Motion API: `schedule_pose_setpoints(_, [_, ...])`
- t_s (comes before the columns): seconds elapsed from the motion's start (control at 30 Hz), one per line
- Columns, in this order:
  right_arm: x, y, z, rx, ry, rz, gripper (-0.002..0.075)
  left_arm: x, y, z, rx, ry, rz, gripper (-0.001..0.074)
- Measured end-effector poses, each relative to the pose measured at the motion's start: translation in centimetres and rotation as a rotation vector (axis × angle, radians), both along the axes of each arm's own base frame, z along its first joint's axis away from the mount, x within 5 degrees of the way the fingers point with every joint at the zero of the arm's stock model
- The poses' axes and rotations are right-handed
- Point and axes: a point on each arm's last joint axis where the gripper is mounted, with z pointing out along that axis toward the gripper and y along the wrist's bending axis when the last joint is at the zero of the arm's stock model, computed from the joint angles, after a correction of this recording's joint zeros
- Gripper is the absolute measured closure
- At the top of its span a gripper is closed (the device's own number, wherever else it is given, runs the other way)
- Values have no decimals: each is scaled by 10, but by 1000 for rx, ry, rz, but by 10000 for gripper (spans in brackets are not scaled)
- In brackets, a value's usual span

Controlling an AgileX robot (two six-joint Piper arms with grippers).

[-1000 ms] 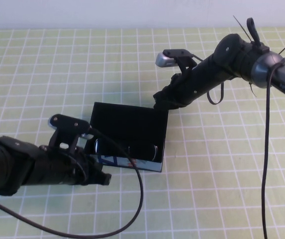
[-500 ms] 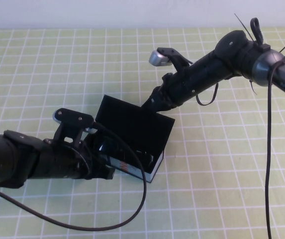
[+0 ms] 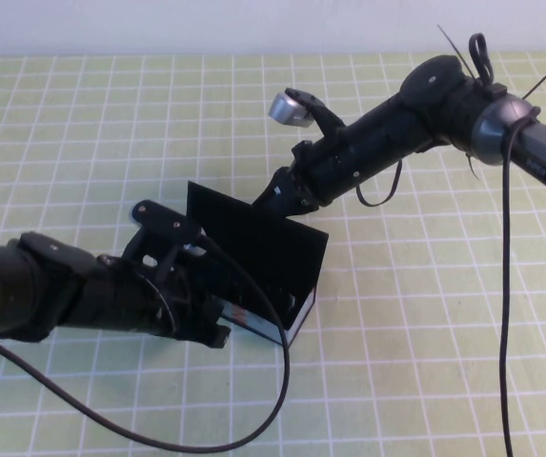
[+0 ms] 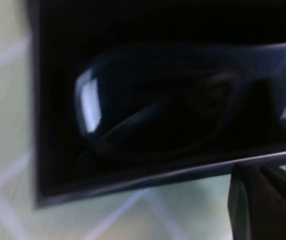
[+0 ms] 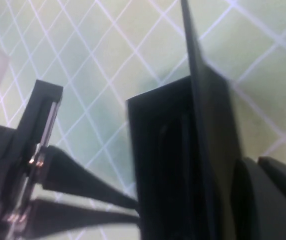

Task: Return glasses to glasses case
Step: Close the glasses case

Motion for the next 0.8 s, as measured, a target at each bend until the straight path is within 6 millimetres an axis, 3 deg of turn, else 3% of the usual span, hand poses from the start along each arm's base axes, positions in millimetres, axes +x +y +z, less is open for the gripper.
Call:
schedule_pose_setpoints(0.13, [-9,14,-1,-15,5,30,743,-2,-3,31,31,-96,-204,738])
schedule_pose_setpoints(0.27, [-19,30,-2,-24,21,59,743,-7,15,79,80,-151,-274,738])
schedule_pose_setpoints(0.43, [-28,41,-4,-56,19,90,743,-20,59,135,181,-129,-158,738])
schedule_pose_setpoints(0.6, [-38,49,-11,-150,-17,141,743,-49,99,183,234,-183,8,738])
schedule_pose_setpoints(0.8, [-39,52,-10,-182,-46,159,743,-91,110,210,199,-188,78,738])
